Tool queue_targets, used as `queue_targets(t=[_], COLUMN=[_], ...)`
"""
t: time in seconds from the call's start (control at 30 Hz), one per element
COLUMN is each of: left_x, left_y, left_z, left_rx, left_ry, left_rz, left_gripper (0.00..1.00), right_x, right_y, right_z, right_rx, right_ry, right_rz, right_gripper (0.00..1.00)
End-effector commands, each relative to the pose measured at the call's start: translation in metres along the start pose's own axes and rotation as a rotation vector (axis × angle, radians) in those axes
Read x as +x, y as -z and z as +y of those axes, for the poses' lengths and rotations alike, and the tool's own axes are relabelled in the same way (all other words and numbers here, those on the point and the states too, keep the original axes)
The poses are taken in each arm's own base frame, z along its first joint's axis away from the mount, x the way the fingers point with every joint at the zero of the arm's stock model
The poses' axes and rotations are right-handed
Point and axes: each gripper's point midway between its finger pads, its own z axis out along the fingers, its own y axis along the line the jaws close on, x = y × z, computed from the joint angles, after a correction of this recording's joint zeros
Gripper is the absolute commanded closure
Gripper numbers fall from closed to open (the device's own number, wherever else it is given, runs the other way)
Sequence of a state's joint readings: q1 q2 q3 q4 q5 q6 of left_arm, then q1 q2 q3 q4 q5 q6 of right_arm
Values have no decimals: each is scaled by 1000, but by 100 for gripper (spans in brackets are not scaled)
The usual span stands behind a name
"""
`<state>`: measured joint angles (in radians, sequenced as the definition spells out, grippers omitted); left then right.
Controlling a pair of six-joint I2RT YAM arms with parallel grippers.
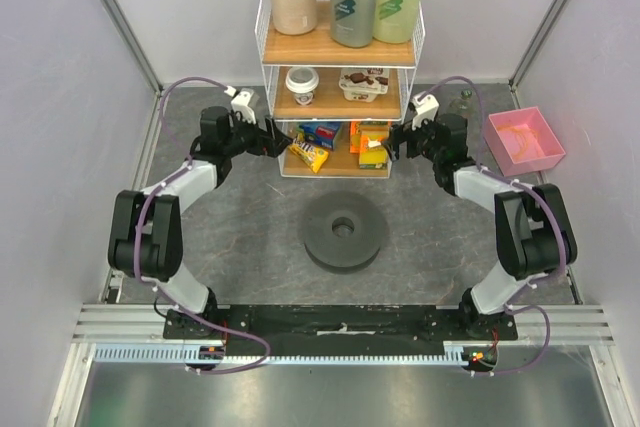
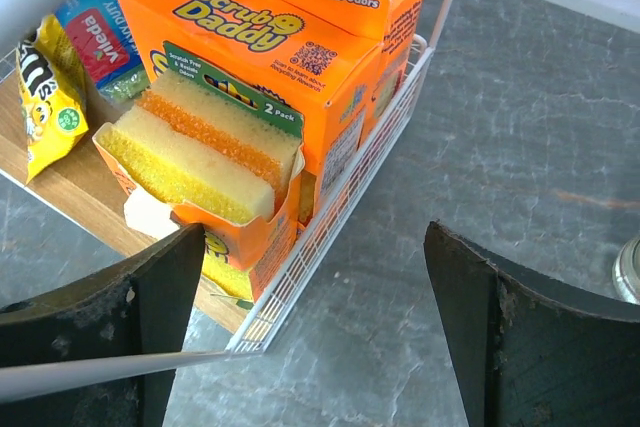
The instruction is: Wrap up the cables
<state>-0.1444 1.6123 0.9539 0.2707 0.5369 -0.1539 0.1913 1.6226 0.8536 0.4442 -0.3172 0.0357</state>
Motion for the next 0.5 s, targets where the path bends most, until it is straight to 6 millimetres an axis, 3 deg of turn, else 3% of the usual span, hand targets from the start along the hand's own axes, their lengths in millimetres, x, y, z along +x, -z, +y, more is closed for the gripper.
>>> queue_targets(t=[0.0,0.47], left_x=[-30,-53], left_y=[-21,-72], left_z=[13,46], left_rx=[-43,-74], left_ry=[6,3], left_rz=[-74,-93], left_gripper=[5,5], right_x=[-33,-56], right_y=[-22,-81], right_z=[-29,-67], right_rx=[63,99], right_ry=[23,32], right_rz=[-78,-112], right_gripper=[1,1])
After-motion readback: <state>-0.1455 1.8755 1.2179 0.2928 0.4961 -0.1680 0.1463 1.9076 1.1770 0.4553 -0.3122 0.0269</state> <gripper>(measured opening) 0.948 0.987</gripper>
